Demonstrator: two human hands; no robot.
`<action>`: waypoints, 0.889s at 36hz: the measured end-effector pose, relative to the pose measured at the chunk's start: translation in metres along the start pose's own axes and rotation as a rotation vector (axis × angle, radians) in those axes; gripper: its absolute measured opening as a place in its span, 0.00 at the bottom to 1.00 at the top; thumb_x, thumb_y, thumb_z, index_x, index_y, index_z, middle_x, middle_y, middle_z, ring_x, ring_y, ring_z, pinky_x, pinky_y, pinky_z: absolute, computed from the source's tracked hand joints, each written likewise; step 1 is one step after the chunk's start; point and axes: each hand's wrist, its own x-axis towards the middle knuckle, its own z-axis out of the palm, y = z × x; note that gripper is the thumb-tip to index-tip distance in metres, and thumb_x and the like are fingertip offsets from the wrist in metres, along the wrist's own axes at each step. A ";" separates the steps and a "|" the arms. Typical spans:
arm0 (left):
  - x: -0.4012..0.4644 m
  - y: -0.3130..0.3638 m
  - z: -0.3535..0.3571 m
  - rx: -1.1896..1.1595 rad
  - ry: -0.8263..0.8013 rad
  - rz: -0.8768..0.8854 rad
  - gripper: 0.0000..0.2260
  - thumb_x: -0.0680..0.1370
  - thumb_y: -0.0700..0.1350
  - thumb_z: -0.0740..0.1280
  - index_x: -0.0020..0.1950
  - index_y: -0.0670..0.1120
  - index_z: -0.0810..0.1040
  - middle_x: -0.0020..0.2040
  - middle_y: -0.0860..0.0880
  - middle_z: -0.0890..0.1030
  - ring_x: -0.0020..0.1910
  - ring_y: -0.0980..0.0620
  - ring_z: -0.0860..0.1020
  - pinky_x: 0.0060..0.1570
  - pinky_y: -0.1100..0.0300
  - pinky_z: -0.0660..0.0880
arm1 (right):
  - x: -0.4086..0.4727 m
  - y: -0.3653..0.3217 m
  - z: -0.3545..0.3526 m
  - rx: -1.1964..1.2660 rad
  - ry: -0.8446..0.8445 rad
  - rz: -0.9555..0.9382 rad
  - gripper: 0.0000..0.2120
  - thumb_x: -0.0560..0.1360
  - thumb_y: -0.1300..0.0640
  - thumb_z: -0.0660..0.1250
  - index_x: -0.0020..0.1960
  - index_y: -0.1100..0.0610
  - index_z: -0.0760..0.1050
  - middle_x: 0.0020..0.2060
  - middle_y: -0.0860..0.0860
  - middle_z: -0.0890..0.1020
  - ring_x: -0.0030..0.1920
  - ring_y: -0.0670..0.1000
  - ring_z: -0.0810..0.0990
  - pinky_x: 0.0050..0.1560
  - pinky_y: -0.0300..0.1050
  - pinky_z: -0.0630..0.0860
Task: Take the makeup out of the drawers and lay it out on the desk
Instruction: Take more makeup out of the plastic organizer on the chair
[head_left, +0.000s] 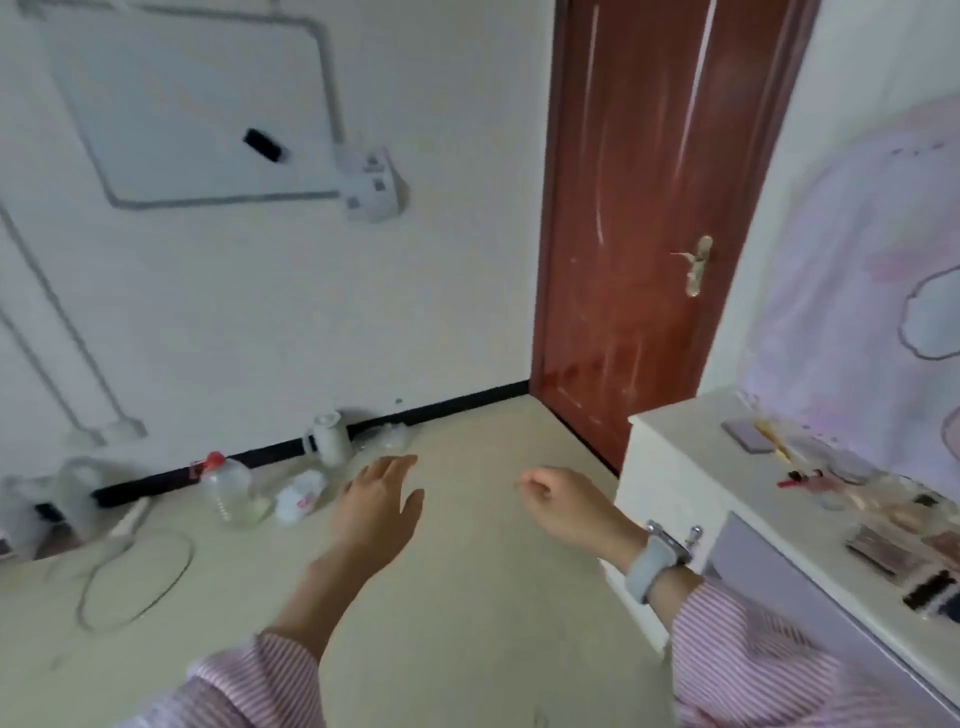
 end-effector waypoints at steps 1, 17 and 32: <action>-0.014 -0.026 -0.019 0.024 0.027 -0.057 0.20 0.79 0.48 0.60 0.71 0.48 0.67 0.69 0.49 0.70 0.66 0.48 0.69 0.63 0.54 0.65 | 0.004 -0.027 0.019 0.000 -0.042 -0.059 0.10 0.79 0.55 0.58 0.47 0.53 0.78 0.47 0.49 0.80 0.50 0.49 0.78 0.47 0.38 0.70; -0.374 -0.370 -0.277 0.261 0.416 -0.896 0.17 0.80 0.50 0.58 0.68 0.49 0.69 0.66 0.50 0.72 0.65 0.48 0.68 0.61 0.53 0.64 | -0.079 -0.461 0.374 -0.003 -0.610 -0.806 0.13 0.79 0.54 0.58 0.59 0.56 0.76 0.53 0.52 0.81 0.53 0.50 0.78 0.53 0.41 0.72; -0.594 -0.586 -0.386 0.264 0.675 -1.333 0.17 0.78 0.46 0.62 0.67 0.46 0.72 0.65 0.47 0.73 0.65 0.47 0.69 0.62 0.52 0.66 | -0.195 -0.707 0.657 -0.007 -0.979 -1.114 0.13 0.79 0.56 0.57 0.60 0.56 0.75 0.51 0.52 0.81 0.50 0.49 0.77 0.47 0.37 0.70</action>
